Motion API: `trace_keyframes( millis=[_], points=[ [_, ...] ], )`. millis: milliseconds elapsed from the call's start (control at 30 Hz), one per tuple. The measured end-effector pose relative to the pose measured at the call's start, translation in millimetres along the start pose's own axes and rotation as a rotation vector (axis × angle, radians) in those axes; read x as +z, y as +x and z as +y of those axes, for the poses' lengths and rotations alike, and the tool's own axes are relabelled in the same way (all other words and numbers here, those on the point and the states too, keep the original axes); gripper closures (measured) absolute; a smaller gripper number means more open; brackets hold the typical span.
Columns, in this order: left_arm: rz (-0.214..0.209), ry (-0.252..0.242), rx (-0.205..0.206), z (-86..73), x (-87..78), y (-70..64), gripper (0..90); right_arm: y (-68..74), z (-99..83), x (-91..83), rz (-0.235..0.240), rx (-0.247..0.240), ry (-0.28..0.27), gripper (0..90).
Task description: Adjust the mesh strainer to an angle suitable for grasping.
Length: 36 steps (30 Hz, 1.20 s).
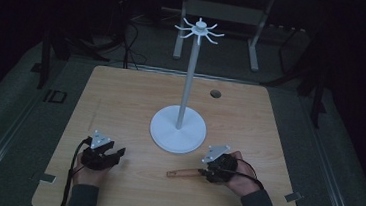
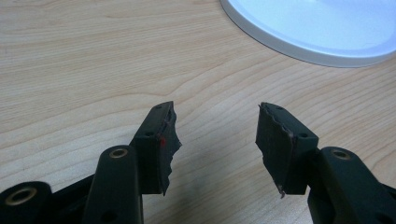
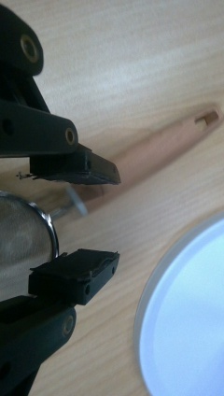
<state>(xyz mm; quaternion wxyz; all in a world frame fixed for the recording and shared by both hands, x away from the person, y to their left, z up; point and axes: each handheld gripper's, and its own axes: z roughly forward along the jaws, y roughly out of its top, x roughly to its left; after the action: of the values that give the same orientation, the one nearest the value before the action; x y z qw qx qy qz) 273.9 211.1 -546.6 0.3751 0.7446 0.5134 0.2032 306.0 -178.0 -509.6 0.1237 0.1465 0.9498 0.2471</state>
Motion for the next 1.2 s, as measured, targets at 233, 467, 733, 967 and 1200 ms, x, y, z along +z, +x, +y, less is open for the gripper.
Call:
trace_keyframes(
  millis=[233, 467, 733, 967, 1200],
  points=[
    [0.003, -0.001, -0.004, 0.1, -0.3, 1.0, 47.0, 7.4, 4.4, 12.6, 0.05, -0.043, 0.044, 60.8],
    [0.003, -0.001, -0.005, 0.2, -0.1, 1.1, 47.0, 2.3, 4.9, 14.9, 0.009, -0.019, 0.085, 67.9],
    [0.003, 0.0, -0.005, 0.2, 1.1, 1.0, 47.1, -4.9, -3.5, 10.3, -0.018, -0.003, 0.121, 67.5],
    [0.005, 0.005, -0.006, -0.7, 1.7, 2.1, 47.1, -7.6, -4.8, 19.5, -0.021, -0.005, 0.199, 63.8],
    [0.004, 0.004, -0.008, -1.4, 0.9, 3.7, 47.1, -15.6, -1.6, 20.8, 0.039, 0.041, 0.24, 68.1]
  ],
)
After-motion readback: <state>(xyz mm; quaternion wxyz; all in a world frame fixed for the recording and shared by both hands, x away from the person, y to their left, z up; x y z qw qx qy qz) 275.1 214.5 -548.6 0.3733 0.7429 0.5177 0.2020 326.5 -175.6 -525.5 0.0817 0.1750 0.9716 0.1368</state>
